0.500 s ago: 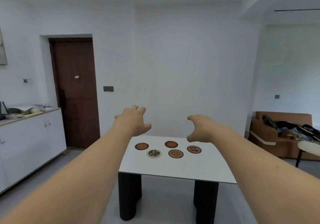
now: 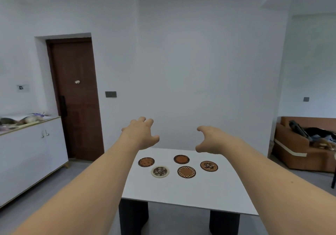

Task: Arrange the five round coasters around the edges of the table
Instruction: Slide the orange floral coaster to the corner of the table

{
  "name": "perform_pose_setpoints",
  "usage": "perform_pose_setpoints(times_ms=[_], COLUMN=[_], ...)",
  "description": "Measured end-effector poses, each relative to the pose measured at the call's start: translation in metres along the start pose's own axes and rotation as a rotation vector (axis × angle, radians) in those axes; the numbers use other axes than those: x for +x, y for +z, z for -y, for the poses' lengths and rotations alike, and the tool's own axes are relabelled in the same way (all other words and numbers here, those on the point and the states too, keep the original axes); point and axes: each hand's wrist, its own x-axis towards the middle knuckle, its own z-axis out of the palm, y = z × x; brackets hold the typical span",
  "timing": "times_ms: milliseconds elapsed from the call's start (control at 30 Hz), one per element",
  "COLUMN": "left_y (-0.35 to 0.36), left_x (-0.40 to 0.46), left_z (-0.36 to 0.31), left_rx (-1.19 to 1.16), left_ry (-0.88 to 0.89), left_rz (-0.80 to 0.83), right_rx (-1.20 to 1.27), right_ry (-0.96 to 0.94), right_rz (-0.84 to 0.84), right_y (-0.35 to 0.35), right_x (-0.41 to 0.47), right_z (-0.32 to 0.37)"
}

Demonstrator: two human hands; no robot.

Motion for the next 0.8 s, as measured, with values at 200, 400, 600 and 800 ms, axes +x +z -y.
perform_pose_setpoints(times_ms=[200,400,600,800], left_y=[0.038,0.087,0.128,0.175], left_x=[0.068,0.15,0.238,0.327], left_z=[0.011,0.038,0.088,0.127], left_rx=[0.018,0.021,0.012,0.026], left_ry=[-0.031,-0.031,-0.06,-0.085], left_rz=[0.048,0.086,0.121,0.209], right_rx=[0.015,0.03,0.021,0.055], right_ry=[-0.008,-0.008,0.004,-0.013], right_rz=[0.06,0.102,0.139,0.163], right_y=[0.02,0.051,0.074,0.108], right_x=[0.076,0.172,0.279,0.384], right_z=[-0.013,-0.016,-0.006,0.0])
